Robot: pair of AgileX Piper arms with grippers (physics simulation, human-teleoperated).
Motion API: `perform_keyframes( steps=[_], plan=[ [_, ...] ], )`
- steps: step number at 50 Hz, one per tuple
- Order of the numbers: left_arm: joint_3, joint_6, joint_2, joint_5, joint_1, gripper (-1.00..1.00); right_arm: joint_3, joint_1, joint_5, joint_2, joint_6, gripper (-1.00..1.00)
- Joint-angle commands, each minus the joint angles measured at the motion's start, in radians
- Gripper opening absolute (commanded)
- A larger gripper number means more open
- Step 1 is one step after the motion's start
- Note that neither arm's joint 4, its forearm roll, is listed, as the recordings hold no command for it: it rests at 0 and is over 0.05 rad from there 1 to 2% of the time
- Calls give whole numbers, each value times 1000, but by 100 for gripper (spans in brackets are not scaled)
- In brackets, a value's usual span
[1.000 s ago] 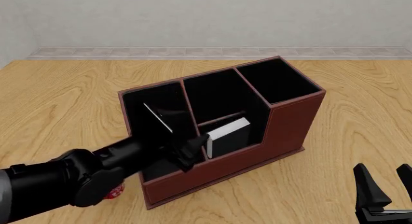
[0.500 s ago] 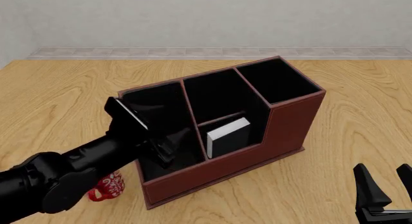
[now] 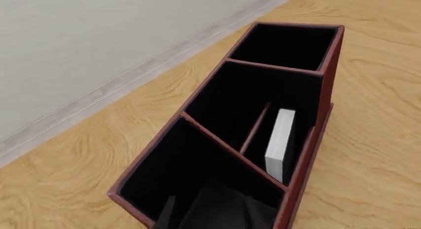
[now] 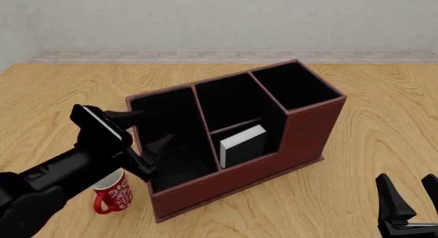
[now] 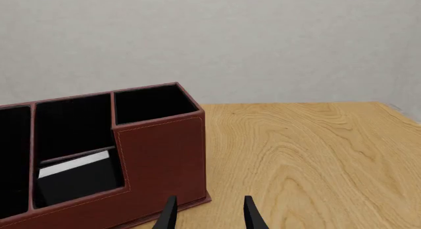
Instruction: Pick up the book and place it in the back compartment of the caddy.
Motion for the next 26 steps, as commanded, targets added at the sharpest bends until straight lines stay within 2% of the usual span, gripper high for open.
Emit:
perform_keyframes(
  steps=[1, 6, 26],
  plan=[
    [35, 7, -99, 58, 54, 100, 0, 0, 0, 0, 0, 100],
    [53, 4, -145, 76, 94, 100, 0, 0, 0, 0, 0, 100],
    [94, 12, -409, 293, 242, 100, 0, 0, 0, 0, 0, 100]
  ],
)
